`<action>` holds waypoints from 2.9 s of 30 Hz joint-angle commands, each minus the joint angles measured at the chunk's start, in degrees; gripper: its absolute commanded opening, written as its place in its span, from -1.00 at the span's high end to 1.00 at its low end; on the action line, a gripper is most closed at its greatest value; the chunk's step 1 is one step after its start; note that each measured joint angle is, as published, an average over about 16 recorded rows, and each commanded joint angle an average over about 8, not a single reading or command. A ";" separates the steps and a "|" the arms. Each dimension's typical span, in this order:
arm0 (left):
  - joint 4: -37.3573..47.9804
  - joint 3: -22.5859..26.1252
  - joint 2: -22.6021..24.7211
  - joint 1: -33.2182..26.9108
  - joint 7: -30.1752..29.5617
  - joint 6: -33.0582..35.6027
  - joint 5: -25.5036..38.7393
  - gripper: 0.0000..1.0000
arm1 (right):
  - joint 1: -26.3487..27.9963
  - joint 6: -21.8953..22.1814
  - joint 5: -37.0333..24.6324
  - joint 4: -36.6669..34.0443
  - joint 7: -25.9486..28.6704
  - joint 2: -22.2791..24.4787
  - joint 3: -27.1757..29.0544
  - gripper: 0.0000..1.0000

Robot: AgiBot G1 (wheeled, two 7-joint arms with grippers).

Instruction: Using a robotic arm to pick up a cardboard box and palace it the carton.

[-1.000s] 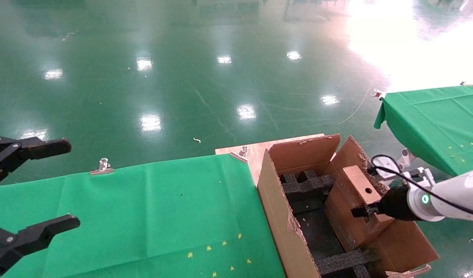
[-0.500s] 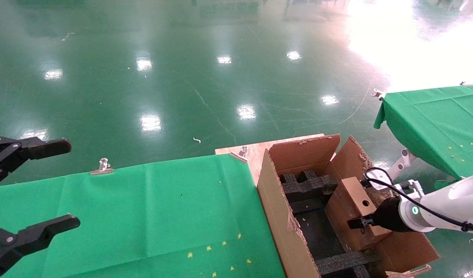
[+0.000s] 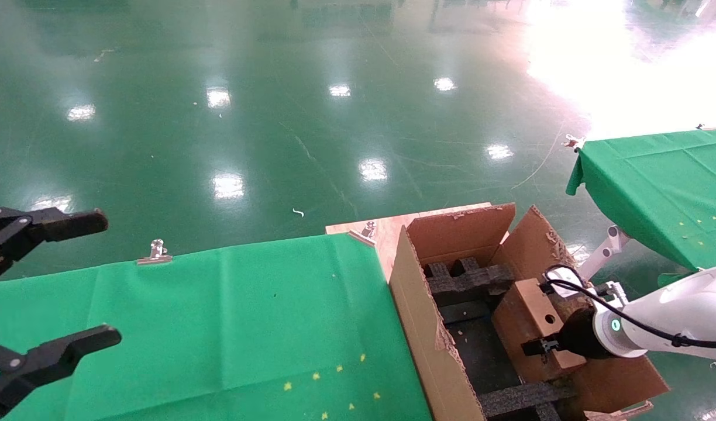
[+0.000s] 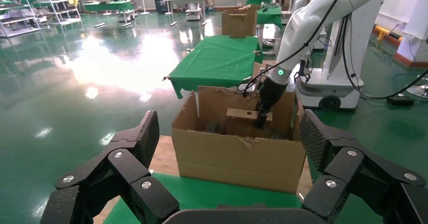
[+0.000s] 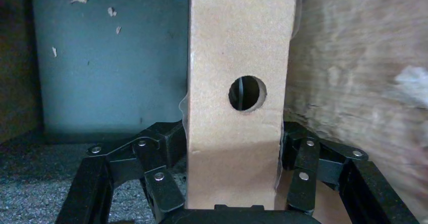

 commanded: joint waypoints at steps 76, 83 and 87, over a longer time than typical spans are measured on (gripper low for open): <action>0.03 -0.01 -0.02 0.03 0.01 -0.03 -0.01 -1.00 | 18.96 -11.92 28.62 10.76 -24.73 5.87 22.47 -1.00; 0.03 -0.01 -0.02 0.03 0.01 -0.03 -0.01 -1.00 | 11.70 -16.90 32.41 10.31 -33.65 4.53 32.56 -1.00; 0.03 -0.01 -0.02 0.03 0.01 -0.03 -0.01 -1.00 | 7.51 -19.78 34.60 10.04 -38.80 3.75 38.39 -1.00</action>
